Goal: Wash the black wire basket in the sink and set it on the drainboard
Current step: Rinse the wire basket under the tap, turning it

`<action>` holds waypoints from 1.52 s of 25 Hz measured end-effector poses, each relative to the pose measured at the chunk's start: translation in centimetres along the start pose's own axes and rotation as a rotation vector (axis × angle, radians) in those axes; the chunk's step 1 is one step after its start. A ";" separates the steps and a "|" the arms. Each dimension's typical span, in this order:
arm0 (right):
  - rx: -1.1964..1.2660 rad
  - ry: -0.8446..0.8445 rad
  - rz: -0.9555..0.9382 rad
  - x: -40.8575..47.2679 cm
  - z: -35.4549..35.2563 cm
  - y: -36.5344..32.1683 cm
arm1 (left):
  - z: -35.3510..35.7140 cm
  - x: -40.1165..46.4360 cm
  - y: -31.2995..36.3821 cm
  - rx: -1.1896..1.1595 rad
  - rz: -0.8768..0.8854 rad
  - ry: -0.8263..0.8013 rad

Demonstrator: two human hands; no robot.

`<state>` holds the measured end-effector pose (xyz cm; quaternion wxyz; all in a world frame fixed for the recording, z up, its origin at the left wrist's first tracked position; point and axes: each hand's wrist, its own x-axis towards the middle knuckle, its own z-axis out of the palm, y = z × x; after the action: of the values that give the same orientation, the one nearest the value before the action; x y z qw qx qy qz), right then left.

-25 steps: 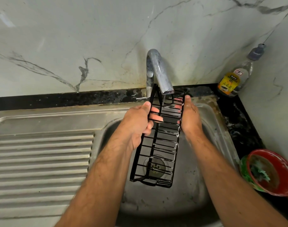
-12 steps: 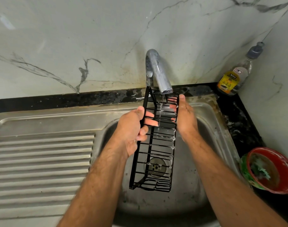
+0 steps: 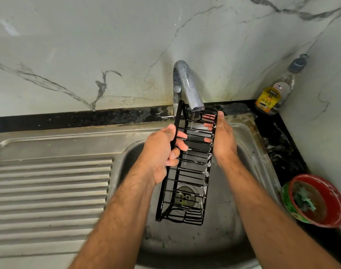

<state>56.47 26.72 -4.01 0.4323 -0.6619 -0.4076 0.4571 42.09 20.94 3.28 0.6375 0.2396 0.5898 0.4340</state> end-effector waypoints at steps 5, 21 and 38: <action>-0.040 -0.015 -0.002 0.2 0.6 -0.4 | -0.2 -0.3 0.3 -0.043 0.001 0.027; -0.246 -0.007 -0.227 0.1 2.1 -3.2 | -3.2 0.0 0.3 -0.114 -0.008 0.124; -0.153 0.073 -0.181 0.9 0.5 -3.8 | -2.1 0.7 0.3 0.003 0.034 -0.167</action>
<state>55.66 28.75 -0.77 0.4344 -0.6697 -0.4833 0.3595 39.95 21.24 2.76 0.6765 0.2859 0.5312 0.4224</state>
